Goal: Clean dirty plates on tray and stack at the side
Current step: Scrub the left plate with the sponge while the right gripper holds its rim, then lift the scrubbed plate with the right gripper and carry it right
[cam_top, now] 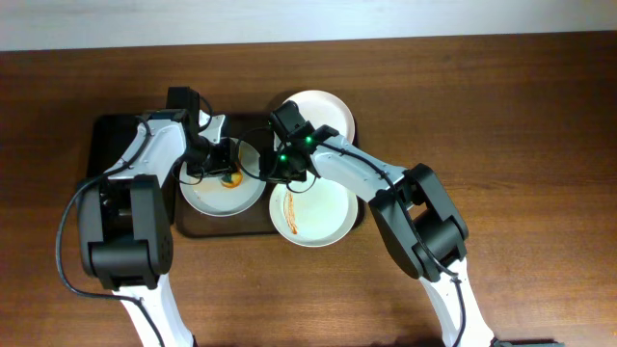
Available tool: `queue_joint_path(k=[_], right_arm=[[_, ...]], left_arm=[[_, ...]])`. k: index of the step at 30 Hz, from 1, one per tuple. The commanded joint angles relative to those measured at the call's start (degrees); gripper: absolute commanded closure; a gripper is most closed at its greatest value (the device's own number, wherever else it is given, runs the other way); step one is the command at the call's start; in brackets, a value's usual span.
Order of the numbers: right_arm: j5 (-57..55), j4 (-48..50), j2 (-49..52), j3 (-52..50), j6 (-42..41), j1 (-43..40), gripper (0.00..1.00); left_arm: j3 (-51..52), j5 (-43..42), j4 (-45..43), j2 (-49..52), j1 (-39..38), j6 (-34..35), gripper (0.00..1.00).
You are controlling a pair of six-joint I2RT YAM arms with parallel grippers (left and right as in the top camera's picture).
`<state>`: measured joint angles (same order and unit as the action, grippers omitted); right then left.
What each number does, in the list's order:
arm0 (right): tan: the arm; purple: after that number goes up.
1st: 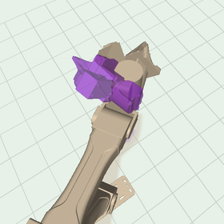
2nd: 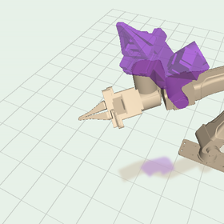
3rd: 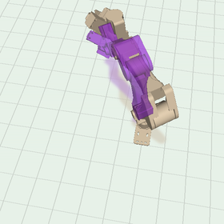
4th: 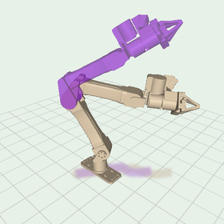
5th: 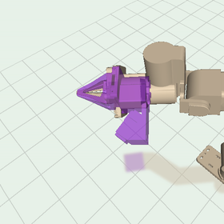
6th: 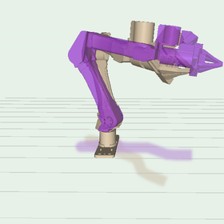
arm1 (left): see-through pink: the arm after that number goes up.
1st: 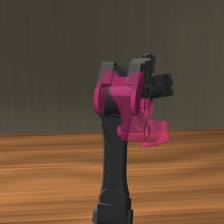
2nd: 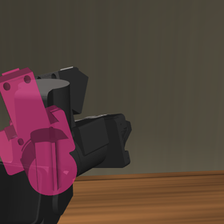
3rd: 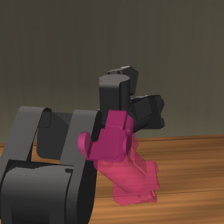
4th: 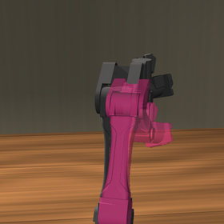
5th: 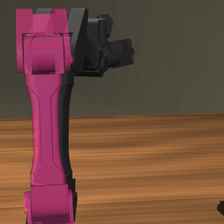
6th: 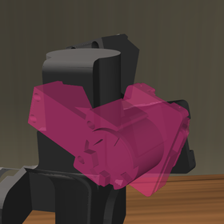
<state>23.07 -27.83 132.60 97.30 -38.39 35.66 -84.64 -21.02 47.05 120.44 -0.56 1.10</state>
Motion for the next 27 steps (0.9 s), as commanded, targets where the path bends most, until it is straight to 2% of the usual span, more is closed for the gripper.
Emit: queue_joint_path(k=[1,4,6,8,13,17,21,23,27], right_arm=[[0.7,-0.2,2.8,-0.3,-1.1,0.0,0.95],[0.7,0.2,2.8,-0.3,-1.0,-0.1,0.96],[0.7,0.2,2.8,-0.3,-1.1,-0.2,0.96],[0.8,0.2,2.8,-0.3,-1.1,-0.2,0.96],[2.0,-0.3,2.8,-0.3,-1.1,-0.8,0.96],[3.7,-0.3,2.5,0.0,-0.8,-2.3,0.96],[3.0,-0.8,-3.0,3.0,6.8,-2.1,0.96],[-0.6,-2.5,-6.5,3.2,8.2,-1.8,0.96],[-15.7,-12.2,-13.8,3.2,11.8,-1.6,0.96]], left_arm=[[0.4,-1.1,-1.0,0.7,0.3,0.7,0.99],[0.4,-1.1,-1.9,0.7,0.5,1.4,0.99],[-1.6,-1.1,-2.3,0.7,1.7,7.6,0.99],[-5.5,-2.2,-1.7,0.7,2.6,9.8,0.99],[-17.3,-14.9,0.2,0.7,4.8,10.0,0.99],[-20.3,-14.4,1.7,0.7,7.1,10.0,0.99],[-20.2,-5.2,5.0,0.7,7.9,10.0,0.99],[-20.2,-3.5,5.6,0.7,7.8,10.0,0.99],[-20.2,-2.4,5.8,0.7,7.8,10.0,0.99]])
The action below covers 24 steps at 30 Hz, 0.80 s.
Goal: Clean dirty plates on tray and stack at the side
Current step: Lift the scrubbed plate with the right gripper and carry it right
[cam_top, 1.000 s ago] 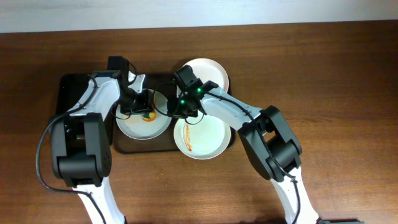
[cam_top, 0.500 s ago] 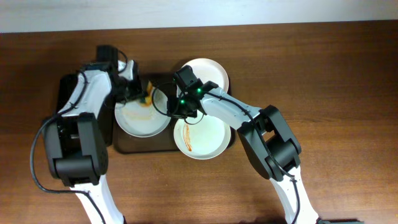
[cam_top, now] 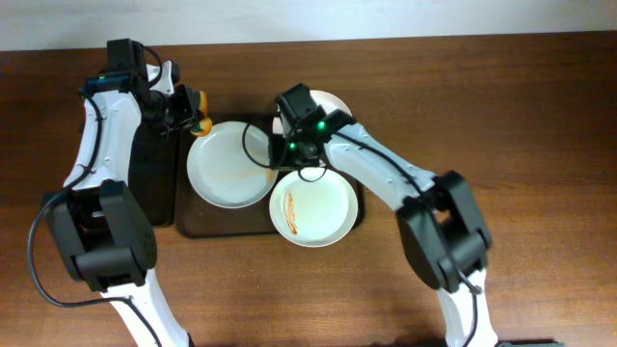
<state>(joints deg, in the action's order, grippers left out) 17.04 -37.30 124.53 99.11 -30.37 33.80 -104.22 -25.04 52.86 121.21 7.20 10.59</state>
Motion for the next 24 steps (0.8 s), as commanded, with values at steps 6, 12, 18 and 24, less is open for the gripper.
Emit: queue_joint_path(k=[6,12,18,24], right_arm=[[-31.3,-13.1,-13.0,1.4,4.7,0.3,0.96],[-54.9,-14.9,-15.5,1.5,4.7,6.2,0.96],[-80.9,-13.8,-15.5,1.6,5.0,16.1,0.96],[-95.8,-7.9,-15.5,1.8,9.2,20.4,0.96]], left_arm=[[-0.7,3.5,0.0,0.0,0.0,0.5,0.99],[-0.4,4.1,0.0,0.0,-0.2,0.5,0.99],[1.0,8.0,-0.5,0.0,-2.2,0.5,0.99],[1.1,8.4,-0.7,0.1,-2.7,0.5,0.99]])
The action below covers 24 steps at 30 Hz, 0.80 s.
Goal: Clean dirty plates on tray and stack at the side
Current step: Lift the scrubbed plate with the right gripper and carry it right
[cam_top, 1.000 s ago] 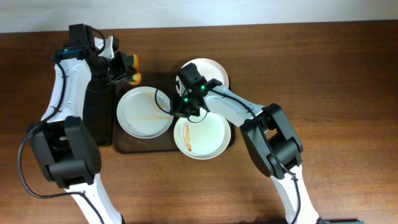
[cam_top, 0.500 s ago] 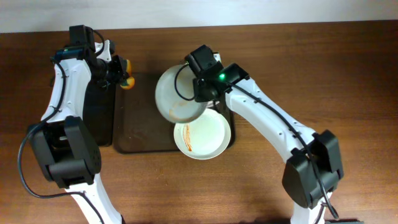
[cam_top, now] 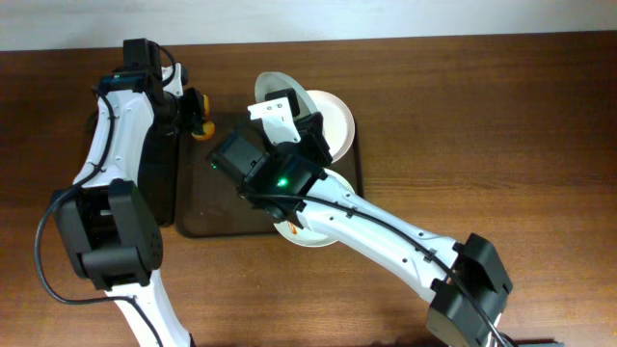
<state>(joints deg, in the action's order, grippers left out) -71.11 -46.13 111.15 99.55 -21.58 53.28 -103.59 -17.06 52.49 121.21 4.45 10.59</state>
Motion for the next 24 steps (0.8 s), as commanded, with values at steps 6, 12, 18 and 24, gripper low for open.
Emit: queue_joint_path(k=[6,12,18,24], right_arm=[[-7.3,2.7,-2.2,1.7,0.4,1.4,0.96],[2.1,2.9,-2.2,1.7,0.3,1.4,0.96],[15.9,2.8,-8.4,1.7,0.2,-1.6,0.96],[61.8,-2.3,-14.8,1.7,-1.4,-21.2,0.96]], left_arm=[[0.5,0.4,-0.3,0.9,0.0,0.5,0.99],[0.5,0.4,-0.3,0.9,0.0,0.5,0.99],[0.5,0.4,-0.4,0.9,0.0,0.5,0.99],[0.5,0.4,-0.3,0.9,0.0,0.5,0.99]])
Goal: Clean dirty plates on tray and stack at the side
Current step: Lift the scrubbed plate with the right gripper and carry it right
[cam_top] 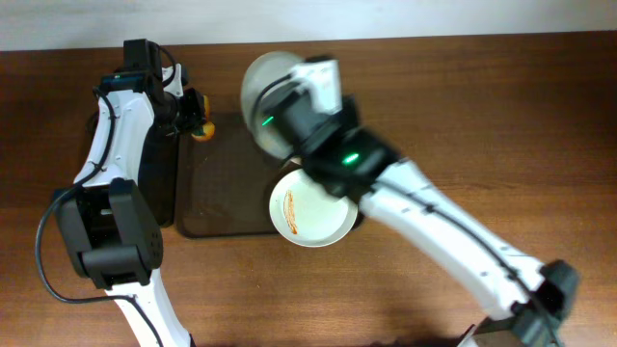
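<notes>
My right gripper is raised high toward the camera and shut on a white plate. The plate shows blurred, above the back edge of the dark tray. A second white plate with an orange streak lies over the tray's front right edge, partly under my right arm. At the tray's back left corner my left gripper is shut on a yellow-orange sponge. The spot right of the tray at the back is hidden by my right arm.
A black slab lies along the tray's left side under my left arm. Brown wooden table stretches to the right, and a pale wall runs along its far edge.
My right arm has swung to the right and stands higher, with the white plate still in its gripper at the back of the tray. The left arm and sponge have not moved.
First my left gripper pressed the sponge on a plate on the tray while the right gripper held its rim. Then the left gripper was at the back left with the sponge. Then the right gripper held that plate off the tray, and now it holds it high.
</notes>
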Available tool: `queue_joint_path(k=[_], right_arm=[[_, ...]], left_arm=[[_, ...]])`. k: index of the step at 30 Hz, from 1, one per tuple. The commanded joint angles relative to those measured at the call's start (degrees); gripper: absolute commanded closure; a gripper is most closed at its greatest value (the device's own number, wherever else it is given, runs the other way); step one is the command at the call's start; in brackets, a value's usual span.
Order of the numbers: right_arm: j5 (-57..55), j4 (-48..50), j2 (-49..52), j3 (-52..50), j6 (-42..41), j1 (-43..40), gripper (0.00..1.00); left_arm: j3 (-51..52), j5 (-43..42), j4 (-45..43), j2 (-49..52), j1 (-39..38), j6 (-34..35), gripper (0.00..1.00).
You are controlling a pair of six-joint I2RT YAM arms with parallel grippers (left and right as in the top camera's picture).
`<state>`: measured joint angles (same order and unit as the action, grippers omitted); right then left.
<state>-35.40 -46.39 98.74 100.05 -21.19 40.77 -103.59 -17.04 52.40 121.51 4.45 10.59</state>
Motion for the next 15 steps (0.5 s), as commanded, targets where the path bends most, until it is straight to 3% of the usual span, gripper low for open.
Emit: queue_joint_path(k=[1,4,9,15], right_arm=[[33.4,-3.3,-2.4,1.2,-1.7,-12.9,0.96],[46.9,-9.5,-1.6,1.0,-1.1,-27.0,0.96],[46.8,-12.5,-0.3,-5.1,2.6,-42.9,0.96],[44.8,0.2,0.3,-22.9,2.5,-49.9,0.96]], left_arm=[[0.5,0.4,-0.3,0.6,0.0,0.5,0.99],[0.5,0.4,-0.3,0.6,0.0,0.5,0.99],[0.5,0.4,-0.3,0.6,0.0,0.5,0.99],[0.5,0.4,-0.5,0.6,0.0,0.5,0.99]])
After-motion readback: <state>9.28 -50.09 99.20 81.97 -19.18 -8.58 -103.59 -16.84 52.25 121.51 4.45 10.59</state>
